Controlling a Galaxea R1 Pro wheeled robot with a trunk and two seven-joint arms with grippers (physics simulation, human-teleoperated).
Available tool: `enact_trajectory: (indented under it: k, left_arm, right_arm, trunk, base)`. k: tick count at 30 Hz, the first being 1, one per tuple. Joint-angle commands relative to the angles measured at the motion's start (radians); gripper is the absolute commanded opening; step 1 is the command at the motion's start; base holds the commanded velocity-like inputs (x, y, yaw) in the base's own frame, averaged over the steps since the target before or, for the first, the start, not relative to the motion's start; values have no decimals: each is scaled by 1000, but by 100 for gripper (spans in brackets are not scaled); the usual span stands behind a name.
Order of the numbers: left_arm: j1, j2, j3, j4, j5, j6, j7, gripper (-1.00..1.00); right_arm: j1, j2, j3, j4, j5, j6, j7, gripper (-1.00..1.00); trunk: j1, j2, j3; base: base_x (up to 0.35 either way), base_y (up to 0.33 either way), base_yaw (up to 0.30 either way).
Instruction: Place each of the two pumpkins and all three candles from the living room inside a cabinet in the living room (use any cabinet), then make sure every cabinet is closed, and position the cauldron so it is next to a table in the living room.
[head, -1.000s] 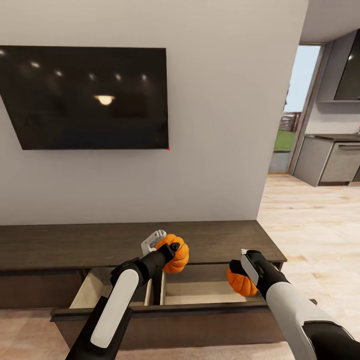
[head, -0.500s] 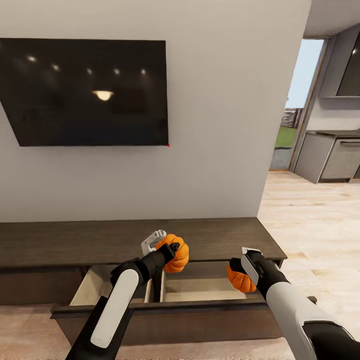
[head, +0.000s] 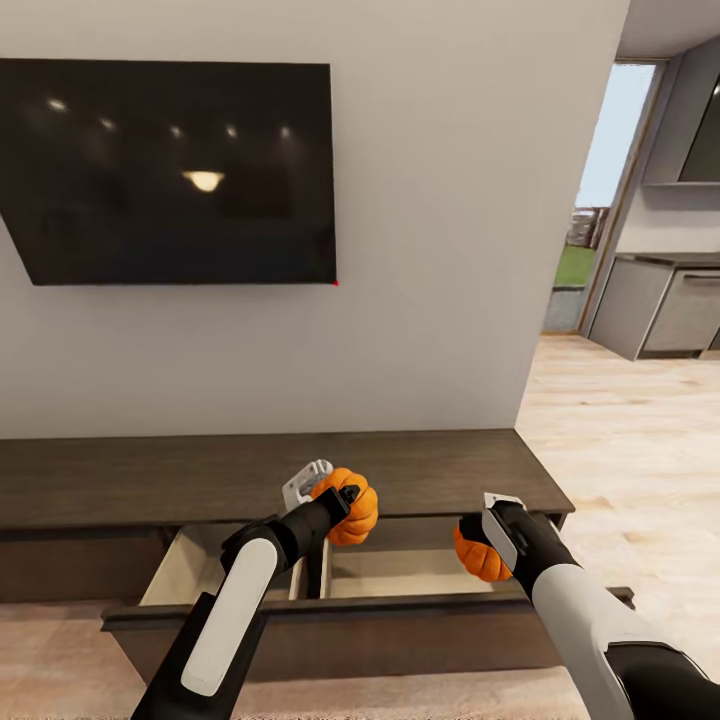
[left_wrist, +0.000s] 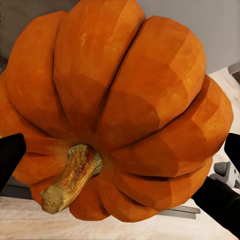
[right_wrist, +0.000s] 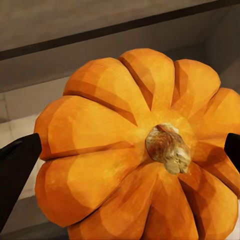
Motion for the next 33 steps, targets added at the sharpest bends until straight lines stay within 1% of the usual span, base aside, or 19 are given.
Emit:
enact_trajectory:
  k: [1, 33]
  left_arm:
    - [-1, 0, 0, -1, 8, 0, 10, -100]
    - [-1, 0, -1, -1, 8, 0, 10, -100]
  right_arm:
    - [0, 0, 2, -2, -10, 2, -7, -100]
    - [0, 0, 2, -1, -7, -5, -6, -100]
  trunk:
    - [0, -1, -3]
    - [0, -1, -52]
  base:
    - [0, 0, 0]
    - [0, 0, 0]
